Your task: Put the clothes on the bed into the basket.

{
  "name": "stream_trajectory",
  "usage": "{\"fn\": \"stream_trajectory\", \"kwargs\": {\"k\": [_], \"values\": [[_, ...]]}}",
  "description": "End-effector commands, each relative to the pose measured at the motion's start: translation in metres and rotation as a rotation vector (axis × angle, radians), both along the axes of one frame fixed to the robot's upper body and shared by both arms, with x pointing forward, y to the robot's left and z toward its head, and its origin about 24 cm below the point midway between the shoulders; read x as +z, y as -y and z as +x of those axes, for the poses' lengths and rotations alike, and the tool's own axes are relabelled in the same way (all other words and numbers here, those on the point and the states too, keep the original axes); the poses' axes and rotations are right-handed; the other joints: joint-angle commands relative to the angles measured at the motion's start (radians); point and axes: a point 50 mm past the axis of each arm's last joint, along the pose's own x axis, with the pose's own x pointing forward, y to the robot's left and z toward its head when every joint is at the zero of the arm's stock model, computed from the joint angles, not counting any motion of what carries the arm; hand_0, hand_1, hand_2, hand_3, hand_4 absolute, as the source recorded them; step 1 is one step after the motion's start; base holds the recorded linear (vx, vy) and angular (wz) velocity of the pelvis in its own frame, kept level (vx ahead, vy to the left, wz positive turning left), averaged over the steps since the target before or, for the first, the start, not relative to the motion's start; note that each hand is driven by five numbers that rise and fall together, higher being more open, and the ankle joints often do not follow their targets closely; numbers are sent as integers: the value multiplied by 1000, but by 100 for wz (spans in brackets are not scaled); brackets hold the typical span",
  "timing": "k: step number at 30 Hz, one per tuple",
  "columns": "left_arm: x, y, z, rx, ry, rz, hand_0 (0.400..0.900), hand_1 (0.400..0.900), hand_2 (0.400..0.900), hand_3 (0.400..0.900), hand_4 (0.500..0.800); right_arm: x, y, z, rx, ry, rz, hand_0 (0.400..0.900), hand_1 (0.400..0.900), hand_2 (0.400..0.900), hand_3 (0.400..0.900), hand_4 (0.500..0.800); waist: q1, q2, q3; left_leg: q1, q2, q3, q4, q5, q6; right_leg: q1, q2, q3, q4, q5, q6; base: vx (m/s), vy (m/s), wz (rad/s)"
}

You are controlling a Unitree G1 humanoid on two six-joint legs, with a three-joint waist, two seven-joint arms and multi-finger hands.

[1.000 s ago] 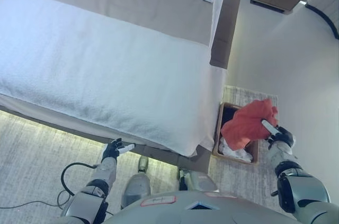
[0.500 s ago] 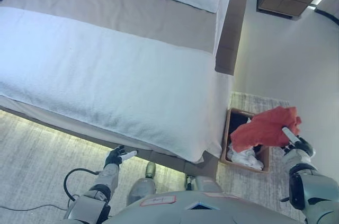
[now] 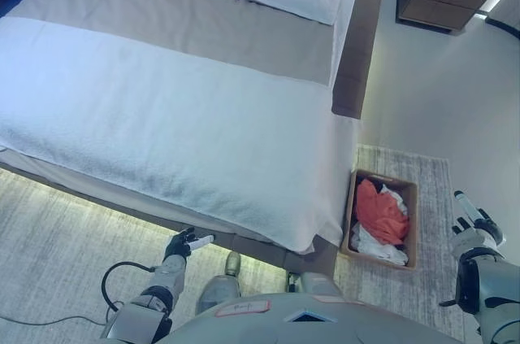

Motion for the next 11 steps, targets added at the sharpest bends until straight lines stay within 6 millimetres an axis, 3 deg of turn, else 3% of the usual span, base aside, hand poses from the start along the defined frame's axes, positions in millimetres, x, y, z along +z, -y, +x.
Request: {"fn": "stream_trajectory", "kwargs": {"k": [1,7,11], "values": [[4,-5,14,-13,22,37,900,900,900,900,800,18,13,8,-54,35,-76,900,900,900,900,800,12,-39,-26,71,7,35,5,-110,-11,63,-44,-1,5,-48,64,0,0,0],[4,-5,12,-13,17,36,900,900,900,900,800,10,3,11,5,16,-62,900,900,900,900,800,11,-37,-29,70,5,38,5,-108,-11,63,-46,-1,5,-48,64,0,0,0],[3,-6,11,-17,15,28,900,900,900,900,800,-4,-19,23,228,-67,-65,900,900,900,900,800,11,-33,-28,70,1,42,5,-104,-9,63,-47,3,5,-44,62,-24,6,-3]]}}
